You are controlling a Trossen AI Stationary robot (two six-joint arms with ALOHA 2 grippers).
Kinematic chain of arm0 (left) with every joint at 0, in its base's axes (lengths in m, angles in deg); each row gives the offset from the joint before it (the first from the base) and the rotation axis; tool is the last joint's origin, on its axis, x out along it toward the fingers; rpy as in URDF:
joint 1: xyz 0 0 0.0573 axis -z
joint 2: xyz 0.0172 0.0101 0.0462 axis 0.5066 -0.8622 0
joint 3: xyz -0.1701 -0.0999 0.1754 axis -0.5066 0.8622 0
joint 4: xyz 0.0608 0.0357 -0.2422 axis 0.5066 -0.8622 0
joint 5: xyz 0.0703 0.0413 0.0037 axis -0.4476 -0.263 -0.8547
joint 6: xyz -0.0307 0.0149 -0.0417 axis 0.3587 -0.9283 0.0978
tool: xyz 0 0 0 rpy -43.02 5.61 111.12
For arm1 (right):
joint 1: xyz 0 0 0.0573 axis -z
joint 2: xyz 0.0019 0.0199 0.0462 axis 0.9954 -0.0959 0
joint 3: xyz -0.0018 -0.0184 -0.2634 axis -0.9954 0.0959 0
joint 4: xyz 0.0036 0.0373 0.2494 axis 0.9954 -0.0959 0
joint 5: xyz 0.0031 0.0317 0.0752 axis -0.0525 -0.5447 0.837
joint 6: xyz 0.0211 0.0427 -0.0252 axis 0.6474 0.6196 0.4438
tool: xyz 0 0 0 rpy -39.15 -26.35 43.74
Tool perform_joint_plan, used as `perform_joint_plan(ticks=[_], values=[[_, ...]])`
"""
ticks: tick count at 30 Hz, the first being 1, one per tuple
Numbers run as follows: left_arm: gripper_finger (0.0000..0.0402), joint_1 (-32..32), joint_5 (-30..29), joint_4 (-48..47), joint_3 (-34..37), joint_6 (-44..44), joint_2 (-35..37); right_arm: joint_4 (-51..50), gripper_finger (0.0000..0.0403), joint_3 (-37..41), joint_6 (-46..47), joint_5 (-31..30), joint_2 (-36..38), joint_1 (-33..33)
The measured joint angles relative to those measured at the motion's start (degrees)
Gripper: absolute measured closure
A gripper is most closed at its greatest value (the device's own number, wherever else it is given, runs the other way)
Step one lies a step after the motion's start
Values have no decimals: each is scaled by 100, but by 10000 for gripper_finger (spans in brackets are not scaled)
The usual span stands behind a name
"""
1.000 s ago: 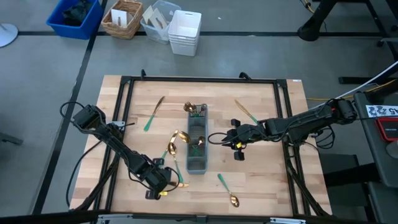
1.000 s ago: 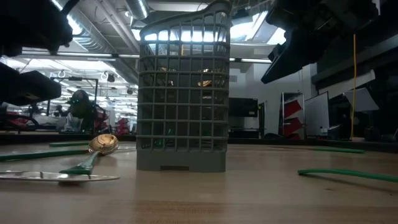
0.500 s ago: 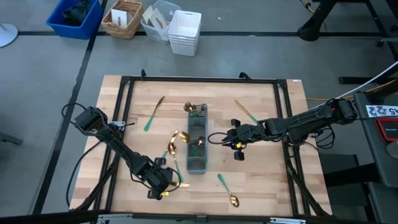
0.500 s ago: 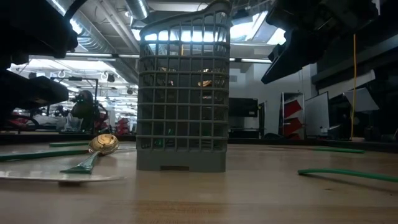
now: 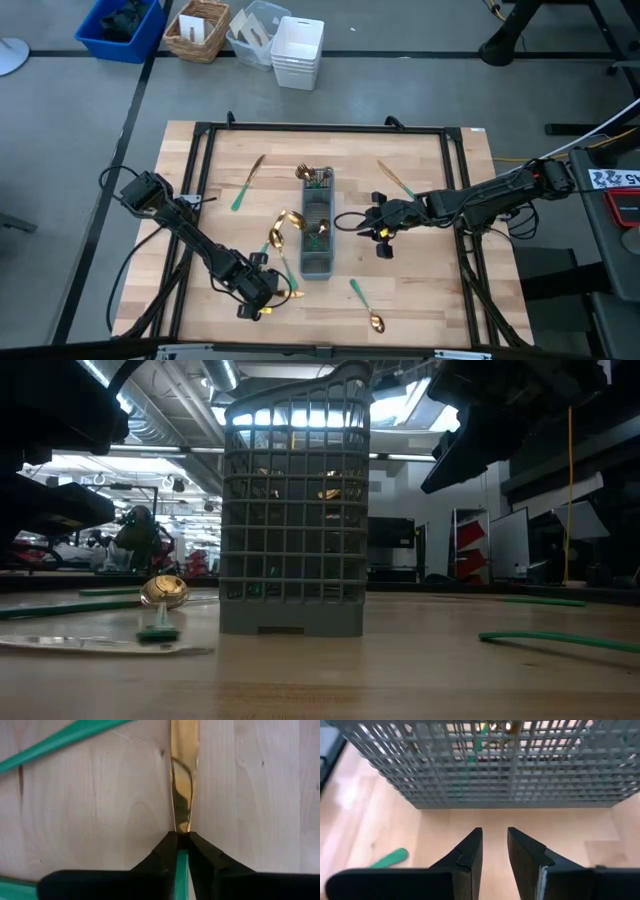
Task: Sort silverware
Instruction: Put the green knife into the utensil rack
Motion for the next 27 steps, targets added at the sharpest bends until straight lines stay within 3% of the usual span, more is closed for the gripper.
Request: perform_joint_plan(ticks=[6,11,22,27], values=[[394,3,132,129,-3,14,-13,753,310,0,140,729,0,-102],[398,3,135,340,12,34,-16,1517,310,-4,108,820,0,-580],[397,-14,101,514,18,243,-20,1774,310,-7,149,-278,-157,-1782],[398,-14,-24,869,23,302,-35,2613,310,-7,125,-516,-737,-2186]])
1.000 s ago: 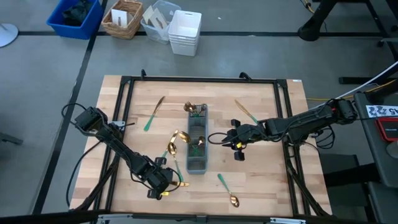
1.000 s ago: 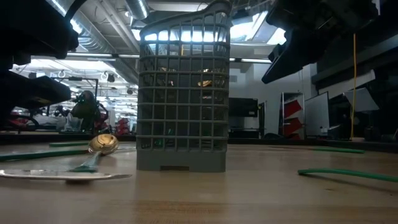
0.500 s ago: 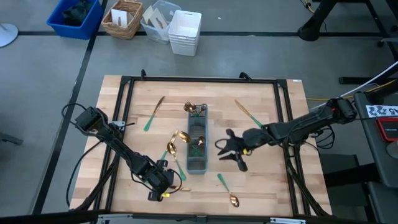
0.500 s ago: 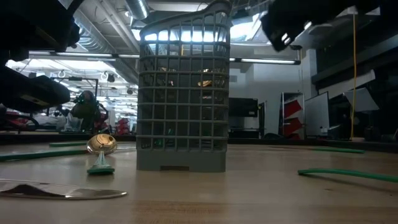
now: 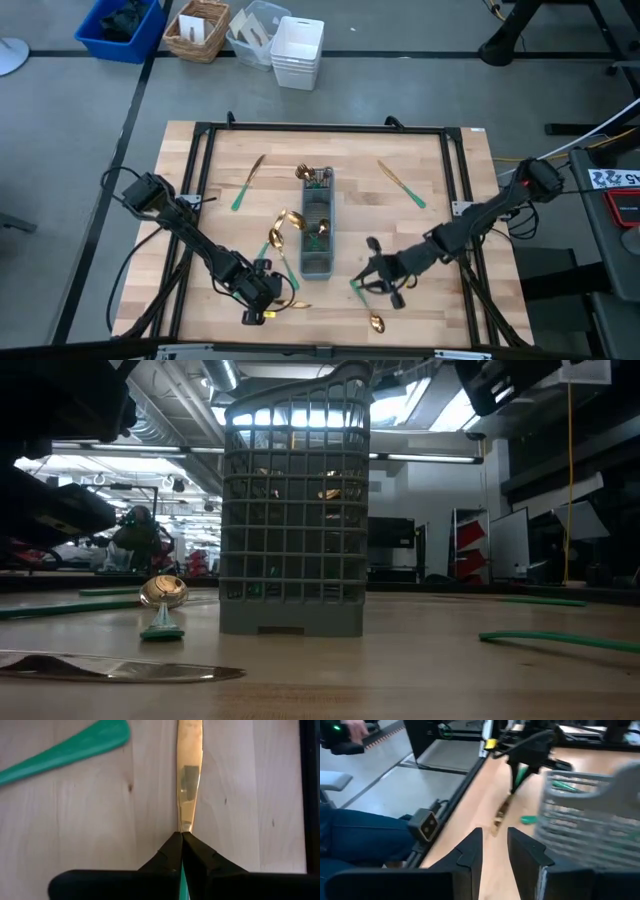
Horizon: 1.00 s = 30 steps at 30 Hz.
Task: Sort silverware
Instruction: Put the green knife into the utensil rack
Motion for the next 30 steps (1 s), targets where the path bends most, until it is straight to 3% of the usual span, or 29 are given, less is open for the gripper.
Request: perform_joint_plan(ticks=[11,18,26,30], values=[[397,-134,-385,283,7,18,-37,795,310,-11,-193,-10,-1463,-142],[400,-304,-407,1129,-15,20,-377,1132,310,-329,-151,-16,-2134,-140],[400,-422,-425,1439,-15,-20,-496,345,310,-1036,-334,-44,-2680,-142],[398,-431,-449,1477,-17,-144,-579,-141,311,-1248,-571,-350,-2806,-142]])
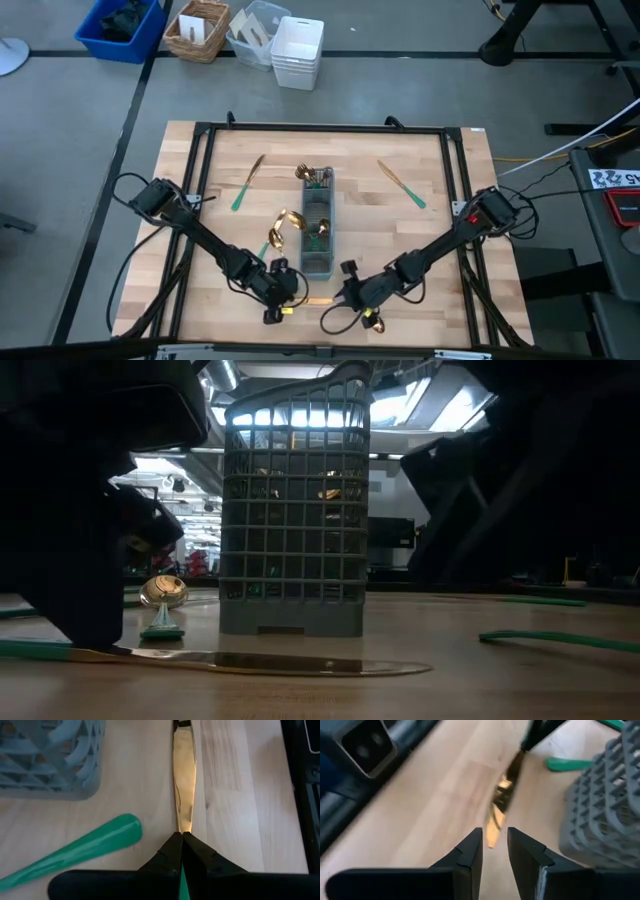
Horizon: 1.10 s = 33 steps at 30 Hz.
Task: Sort silverware
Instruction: Put the green knife into the utensil rack
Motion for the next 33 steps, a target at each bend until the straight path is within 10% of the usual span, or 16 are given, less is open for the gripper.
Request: perform_joint_plan(ticks=[33], values=[[396,-317,-259,670,24,164,-9,-377,311,-50,34,-104,-268,30]])
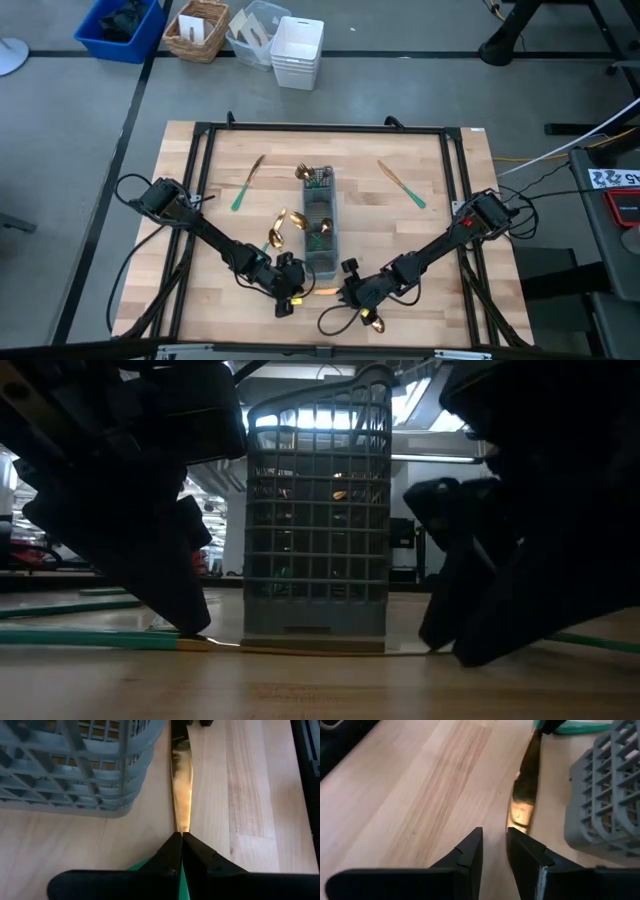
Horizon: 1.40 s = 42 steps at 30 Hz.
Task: Sort silverware
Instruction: Put the green knife into the utensil rack
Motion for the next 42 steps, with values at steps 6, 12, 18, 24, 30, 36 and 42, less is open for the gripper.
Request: perform_joint_plan(ticks=[6,12,18,24,30,36,42], values=[[396,11,3,19,-4,0,11,55,311,-11,573,-212,-95,55],[396,30,16,17,-7,-1,17,12,311,-15,717,53,-97,142],[396,44,348,-134,-9,123,113,-61,311,-22,863,168,-99,165],[396,95,760,-946,-13,482,436,-112,311,-15,869,243,-105,169],[396,377,705,-1681,-17,405,608,-104,311,-11,869,251,-110,167],[374,531,592,-1736,-31,681,546,-79,311,-6,864,260,-114,167],[293,535,658,-1728,-35,1044,549,-76,311,-4,862,272,-119,167]])
